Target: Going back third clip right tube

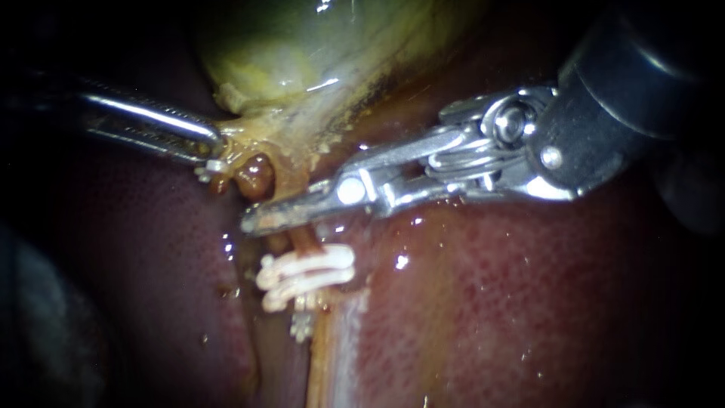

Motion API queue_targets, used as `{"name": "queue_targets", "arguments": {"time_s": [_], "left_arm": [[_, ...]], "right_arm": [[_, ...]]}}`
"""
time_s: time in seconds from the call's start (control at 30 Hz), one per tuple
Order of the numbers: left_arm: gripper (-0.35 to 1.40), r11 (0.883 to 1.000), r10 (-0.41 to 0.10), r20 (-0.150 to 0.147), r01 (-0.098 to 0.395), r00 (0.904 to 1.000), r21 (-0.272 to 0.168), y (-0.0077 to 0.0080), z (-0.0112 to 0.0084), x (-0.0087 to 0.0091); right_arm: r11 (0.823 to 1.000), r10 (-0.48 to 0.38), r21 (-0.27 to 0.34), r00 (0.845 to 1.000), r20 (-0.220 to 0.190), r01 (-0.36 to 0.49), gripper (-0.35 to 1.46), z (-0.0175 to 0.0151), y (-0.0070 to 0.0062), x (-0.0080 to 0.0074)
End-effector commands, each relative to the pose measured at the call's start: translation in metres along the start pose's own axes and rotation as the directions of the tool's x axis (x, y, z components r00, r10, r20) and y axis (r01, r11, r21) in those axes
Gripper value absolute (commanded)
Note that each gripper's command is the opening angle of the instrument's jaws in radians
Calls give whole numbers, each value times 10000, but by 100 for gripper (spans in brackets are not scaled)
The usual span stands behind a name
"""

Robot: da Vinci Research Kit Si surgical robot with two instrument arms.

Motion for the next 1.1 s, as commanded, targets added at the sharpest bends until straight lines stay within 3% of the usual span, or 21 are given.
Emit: {"name": "queue_targets", "arguments": {"time_s": [0.03,0.13,0.2,0.33,0.43,0.57,0.73,0.83,1.1], "left_arm": [[-35,10000,-2,1,2,10000,1,0,0,0],[-35,10000,-3,1,3,10000,2,0,0,0],[-35,10000,-3,1,3,10000,1,0,0,0],[-35,10000,-1,3,1,10000,-2,0,-1,0],[-35,10000,-1,3,1,10000,-3,0,-1,0],[-35,10000,1,5,-1,10000,-5,0,-1,-1],[-35,10000,4,9,-4,10000,-14,0,-3,-1],[-35,10000,6,11,-6,10000,-17,0,-4,-2],[-35,10000,10,15,-10,10000,-24,0,-5,-3]], "right_arm": [[9999,-13,144,10000,33,13,-35,2,2,-2],[9984,-91,552,9997,-206,102,9,9,14,-14],[9967,-447,658,9984,-334,468,30,14,23,-22],[9890,-1340,585,9902,-385,1361,45,22,44,-36],[9757,-2170,130,9731,-773,2187,49,24,56,-37],[9392,-3428,-147,9349,-922,3430,49,18,65,-36],[8971,-4412,-204,8927,-917,4413,49,4,66,-43],[8530,-5211,-213,8488,-898,5214,50,-9,65,-51],[7795,-6242,-18,7765,-860,6264,50,-58,63,-76]]}}
